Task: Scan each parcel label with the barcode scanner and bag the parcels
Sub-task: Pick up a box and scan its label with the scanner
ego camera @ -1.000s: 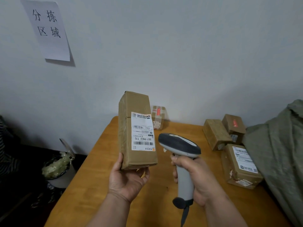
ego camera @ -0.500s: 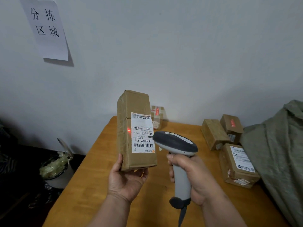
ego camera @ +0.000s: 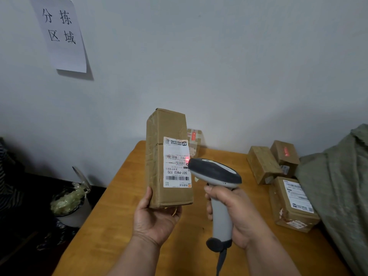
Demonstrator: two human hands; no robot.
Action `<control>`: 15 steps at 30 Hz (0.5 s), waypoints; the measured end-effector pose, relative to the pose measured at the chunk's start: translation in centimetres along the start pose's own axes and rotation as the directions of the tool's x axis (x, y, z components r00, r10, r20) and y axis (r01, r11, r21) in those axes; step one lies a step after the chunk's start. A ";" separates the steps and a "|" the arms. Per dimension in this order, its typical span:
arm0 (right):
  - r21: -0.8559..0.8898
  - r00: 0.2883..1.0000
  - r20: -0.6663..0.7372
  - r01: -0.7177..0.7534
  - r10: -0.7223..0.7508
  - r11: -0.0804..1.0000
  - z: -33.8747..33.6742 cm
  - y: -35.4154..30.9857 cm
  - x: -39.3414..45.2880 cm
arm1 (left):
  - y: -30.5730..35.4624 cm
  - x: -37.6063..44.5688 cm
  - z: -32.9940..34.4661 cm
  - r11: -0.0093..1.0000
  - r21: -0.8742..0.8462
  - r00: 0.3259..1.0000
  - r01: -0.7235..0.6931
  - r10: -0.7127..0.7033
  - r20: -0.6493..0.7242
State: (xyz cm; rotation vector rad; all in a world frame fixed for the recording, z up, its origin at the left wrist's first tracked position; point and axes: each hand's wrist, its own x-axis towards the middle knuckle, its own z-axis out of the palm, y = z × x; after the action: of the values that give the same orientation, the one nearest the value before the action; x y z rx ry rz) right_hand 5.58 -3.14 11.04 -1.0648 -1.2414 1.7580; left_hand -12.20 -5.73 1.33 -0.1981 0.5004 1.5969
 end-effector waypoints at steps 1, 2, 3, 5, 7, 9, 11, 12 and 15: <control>0.004 1.000 0.000 0.002 -0.002 1.000 0.0 0.0 0.1 | 0.0 0.0 0.0 1.000 0.005 1.000 -0.001 0.001 -0.002; 0.004 1.000 0.000 0.004 -0.004 1.000 0.0 -0.1 0.1 | 0.0 0.0 0.0 1.000 0.008 1.000 -0.002 0.002 -0.005; 0.001 1.000 -0.001 0.004 -0.004 1.000 0.0 -0.1 0.1 | 0.0 0.0 0.0 1.000 0.008 1.000 -0.003 0.003 -0.007; -0.006 1.000 -0.001 0.004 -0.004 1.000 0.0 -0.2 0.1 | 0.0 0.1 0.1 1.000 0.009 1.000 -0.005 0.005 -0.009; -0.010 1.000 -0.004 0.004 -0.004 1.000 -0.1 -0.2 0.1 | -0.1 0.1 0.1 1.000 0.014 1.000 -0.003 0.003 -0.012; -0.008 1.000 -0.005 0.004 -0.004 1.000 -0.1 -0.2 0.2 | -0.1 0.1 0.0 1.000 0.019 1.000 0.000 0.000 -0.010; 0.000 1.000 -0.003 0.007 -0.007 1.000 -0.2 -0.2 0.3 | -0.2 0.2 -0.1 1.000 0.023 1.000 0.000 0.000 -0.011; 0.004 1.000 -0.002 0.007 -0.007 1.000 -0.2 -0.2 0.3 | -0.3 0.2 -0.1 1.000 0.024 1.000 0.001 0.000 -0.013; 0.007 1.000 0.000 0.006 -0.006 1.000 -0.4 -0.2 0.3 | -0.4 0.3 -0.1 1.000 0.026 1.000 0.002 -0.001 -0.011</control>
State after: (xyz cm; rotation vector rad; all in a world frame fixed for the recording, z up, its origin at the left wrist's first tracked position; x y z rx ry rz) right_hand 5.86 -2.67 11.04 -1.0563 -1.2360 1.7571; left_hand -11.85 -5.54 1.04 -0.1880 0.5291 1.5877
